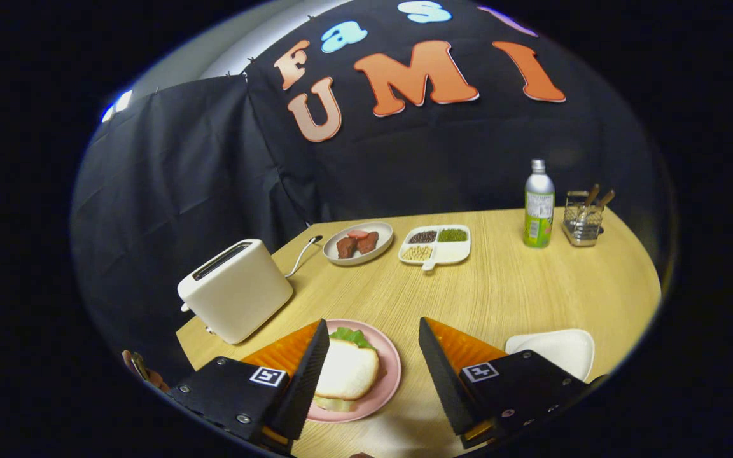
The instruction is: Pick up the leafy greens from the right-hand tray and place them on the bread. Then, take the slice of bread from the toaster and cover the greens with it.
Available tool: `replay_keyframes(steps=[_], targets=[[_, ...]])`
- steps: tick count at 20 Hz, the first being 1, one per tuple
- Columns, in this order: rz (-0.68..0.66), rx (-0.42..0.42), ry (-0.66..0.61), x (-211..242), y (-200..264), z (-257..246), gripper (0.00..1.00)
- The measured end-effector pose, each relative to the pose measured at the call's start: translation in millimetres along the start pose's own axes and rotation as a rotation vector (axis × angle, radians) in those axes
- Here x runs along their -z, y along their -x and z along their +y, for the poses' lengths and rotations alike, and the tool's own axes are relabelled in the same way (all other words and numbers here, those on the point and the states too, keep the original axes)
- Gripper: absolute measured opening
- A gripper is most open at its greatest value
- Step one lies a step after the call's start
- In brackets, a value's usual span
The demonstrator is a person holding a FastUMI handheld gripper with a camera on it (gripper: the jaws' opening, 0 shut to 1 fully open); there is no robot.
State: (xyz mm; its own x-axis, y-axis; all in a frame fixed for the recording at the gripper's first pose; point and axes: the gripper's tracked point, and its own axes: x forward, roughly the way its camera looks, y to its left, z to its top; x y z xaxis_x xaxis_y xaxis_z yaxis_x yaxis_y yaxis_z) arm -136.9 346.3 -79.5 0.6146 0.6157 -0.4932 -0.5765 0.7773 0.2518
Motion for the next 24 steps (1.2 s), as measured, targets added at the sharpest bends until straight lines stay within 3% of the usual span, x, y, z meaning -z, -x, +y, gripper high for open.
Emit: replay_keyframes(steps=[3,9,16,19,24], targets=[[-0.120,0.063,0.093,-29.2,11.3,-4.0,0.93],[-0.340,0.155,0.214,-83.1,39.5,-2.1,0.96],[-0.464,0.181,0.195,-114.4,66.9,-2.4,0.96],[-0.555,0.221,0.219,-133.7,86.3,-6.3,0.96],[-0.581,0.312,0.257,-142.0,101.6,-15.5,0.96]])
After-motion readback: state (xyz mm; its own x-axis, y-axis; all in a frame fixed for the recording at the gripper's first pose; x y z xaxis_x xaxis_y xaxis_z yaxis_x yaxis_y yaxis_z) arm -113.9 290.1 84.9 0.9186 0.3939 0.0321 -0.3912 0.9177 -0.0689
